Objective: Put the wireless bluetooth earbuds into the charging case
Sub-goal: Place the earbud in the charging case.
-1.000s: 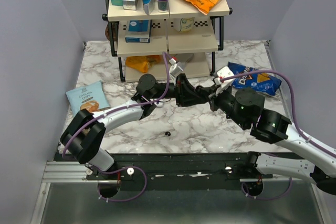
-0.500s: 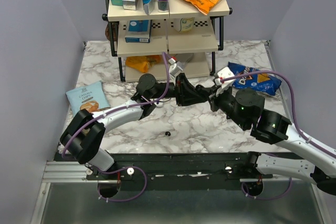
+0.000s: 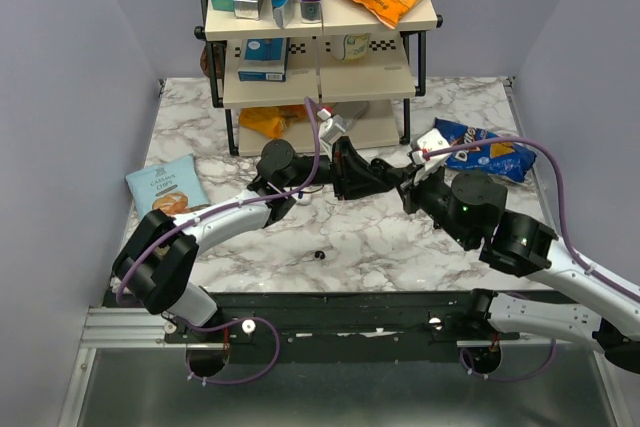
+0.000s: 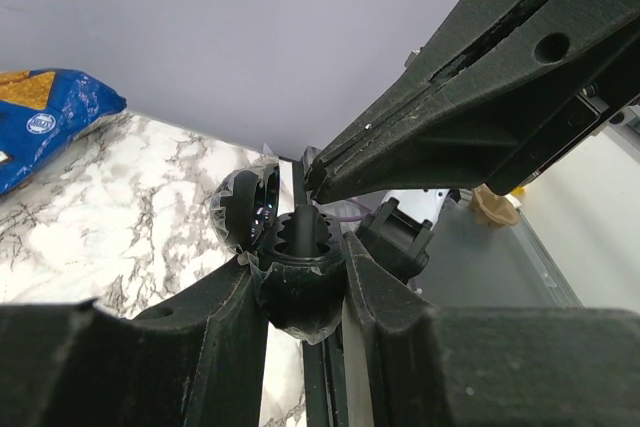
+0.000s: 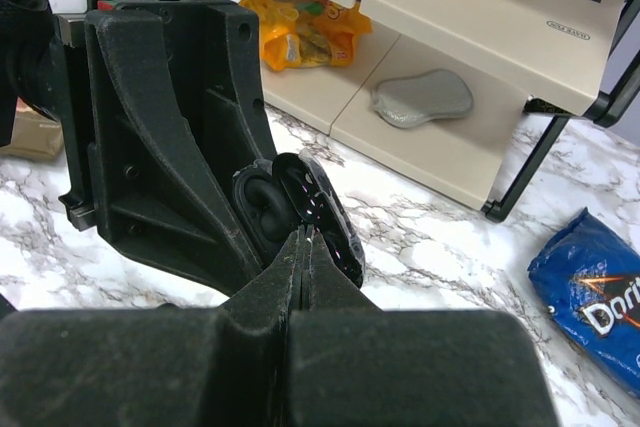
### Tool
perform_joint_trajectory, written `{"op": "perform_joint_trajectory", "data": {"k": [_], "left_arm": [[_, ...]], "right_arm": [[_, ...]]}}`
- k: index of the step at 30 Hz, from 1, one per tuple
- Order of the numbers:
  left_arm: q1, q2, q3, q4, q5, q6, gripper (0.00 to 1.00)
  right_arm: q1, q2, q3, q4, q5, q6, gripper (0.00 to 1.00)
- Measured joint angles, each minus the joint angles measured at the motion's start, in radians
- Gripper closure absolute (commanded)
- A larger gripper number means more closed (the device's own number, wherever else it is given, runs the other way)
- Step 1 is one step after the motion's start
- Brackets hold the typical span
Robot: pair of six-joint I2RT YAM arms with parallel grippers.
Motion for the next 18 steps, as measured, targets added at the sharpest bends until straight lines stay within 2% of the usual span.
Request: {"op": "perform_joint_trajectory", "data": {"k": [3, 6, 7, 9, 10, 13, 18], "left_arm": [[0.000, 0.000, -0.003, 0.002, 0.000, 0.000, 1.00], [0.000, -0.005, -0.018, 0.009, -0.002, 0.003, 1.00], [0.000, -0.008, -0.026, 0.011, -0.003, 0.005, 1.00], [0.000, -0.017, -0.045, 0.021, -0.008, 0.013, 1.00], [0.000, -0.024, -0.060, 0.028, -0.011, 0.020, 1.00], [0.000, -0.053, -0.114, 0.063, -0.034, 0.048, 1.00], [0.000, -0.134, -0.226, 0.092, -0.119, 0.126, 1.00]], "right_arm": [[0.000, 0.007, 0.000, 0.000, 0.000, 0.000, 0.99], [0.000, 0.014, 0.000, 0.000, 0.001, 0.002, 0.90], [0.000, 0.014, 0.000, 0.000, 0.002, 0.005, 0.82], [0.000, 0.008, 0.000, 0.000, 0.003, 0.013, 0.76], [0.000, 0.003, 0.000, 0.000, 0.003, 0.016, 0.69], [0.000, -0.021, 0.012, -0.010, -0.009, 0.037, 0.58], [0.000, -0.126, 0.020, -0.014, -0.027, 0.087, 0.53]]}}
